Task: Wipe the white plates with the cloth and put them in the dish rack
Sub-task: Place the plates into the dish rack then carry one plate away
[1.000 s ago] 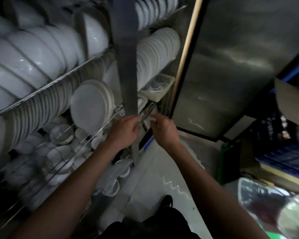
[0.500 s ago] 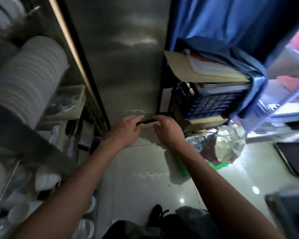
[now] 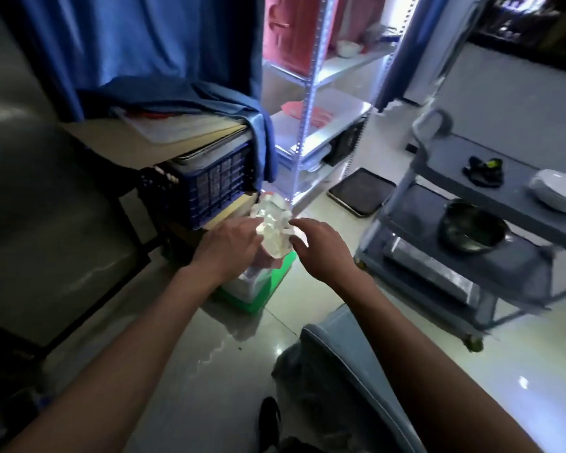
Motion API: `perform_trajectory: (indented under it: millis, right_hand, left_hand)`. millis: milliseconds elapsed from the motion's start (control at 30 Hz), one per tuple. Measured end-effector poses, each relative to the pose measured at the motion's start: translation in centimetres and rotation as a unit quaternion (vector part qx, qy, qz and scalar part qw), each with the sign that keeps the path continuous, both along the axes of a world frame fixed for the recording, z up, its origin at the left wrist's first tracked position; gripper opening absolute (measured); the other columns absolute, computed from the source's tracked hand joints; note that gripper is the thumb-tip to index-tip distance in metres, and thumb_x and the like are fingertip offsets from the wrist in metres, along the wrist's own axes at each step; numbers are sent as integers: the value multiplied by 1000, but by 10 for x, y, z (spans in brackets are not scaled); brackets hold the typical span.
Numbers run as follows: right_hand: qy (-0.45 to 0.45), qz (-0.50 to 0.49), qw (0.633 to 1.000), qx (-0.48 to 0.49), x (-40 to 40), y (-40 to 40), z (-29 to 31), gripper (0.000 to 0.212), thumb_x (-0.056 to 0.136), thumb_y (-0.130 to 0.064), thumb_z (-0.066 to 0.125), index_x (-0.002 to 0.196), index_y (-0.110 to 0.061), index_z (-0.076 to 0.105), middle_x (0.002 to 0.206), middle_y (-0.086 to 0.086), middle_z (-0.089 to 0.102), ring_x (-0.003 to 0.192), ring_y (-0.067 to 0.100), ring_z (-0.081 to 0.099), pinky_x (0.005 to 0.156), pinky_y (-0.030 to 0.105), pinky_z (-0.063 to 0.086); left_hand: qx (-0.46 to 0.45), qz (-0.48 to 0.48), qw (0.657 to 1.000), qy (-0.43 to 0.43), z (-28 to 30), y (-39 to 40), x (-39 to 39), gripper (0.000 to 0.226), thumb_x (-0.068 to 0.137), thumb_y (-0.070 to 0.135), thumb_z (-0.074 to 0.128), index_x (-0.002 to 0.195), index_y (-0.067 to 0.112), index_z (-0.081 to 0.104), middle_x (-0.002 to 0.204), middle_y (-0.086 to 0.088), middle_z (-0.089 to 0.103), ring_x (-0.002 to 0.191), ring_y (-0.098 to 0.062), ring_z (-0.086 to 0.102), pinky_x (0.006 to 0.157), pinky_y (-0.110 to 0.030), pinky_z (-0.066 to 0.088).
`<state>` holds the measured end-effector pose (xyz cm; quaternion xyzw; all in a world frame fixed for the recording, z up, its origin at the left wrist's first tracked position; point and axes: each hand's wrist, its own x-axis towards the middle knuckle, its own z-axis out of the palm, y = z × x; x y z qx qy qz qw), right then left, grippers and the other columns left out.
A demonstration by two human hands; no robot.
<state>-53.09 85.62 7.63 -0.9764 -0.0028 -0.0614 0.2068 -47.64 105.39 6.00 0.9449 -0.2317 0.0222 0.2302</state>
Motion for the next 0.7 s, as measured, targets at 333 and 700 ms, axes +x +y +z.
perform_trajectory:
  millis: [333, 700]
  right_hand:
    - [9, -229, 972, 46, -135, -151, 13, 36, 99, -27, 55, 133, -17, 63, 133, 4, 65, 121, 26, 59, 102, 41, 47]
    - [-15, -372, 923, 94, -335, -346, 11, 38, 98, -25, 58, 136, -21, 61, 132, 7, 66, 117, 27, 61, 101, 42, 51]
  left_hand:
    - [10, -210, 977, -43, 23, -189, -61, 44, 101, 38, 51, 145, 29, 51, 142, -1, 59, 128, -24, 54, 103, -39, 42]
    - [29, -350, 935, -50, 28, -423, -219, 43, 100, 39, 49, 141, 27, 51, 142, 0, 58, 126, -27, 55, 99, -42, 47]
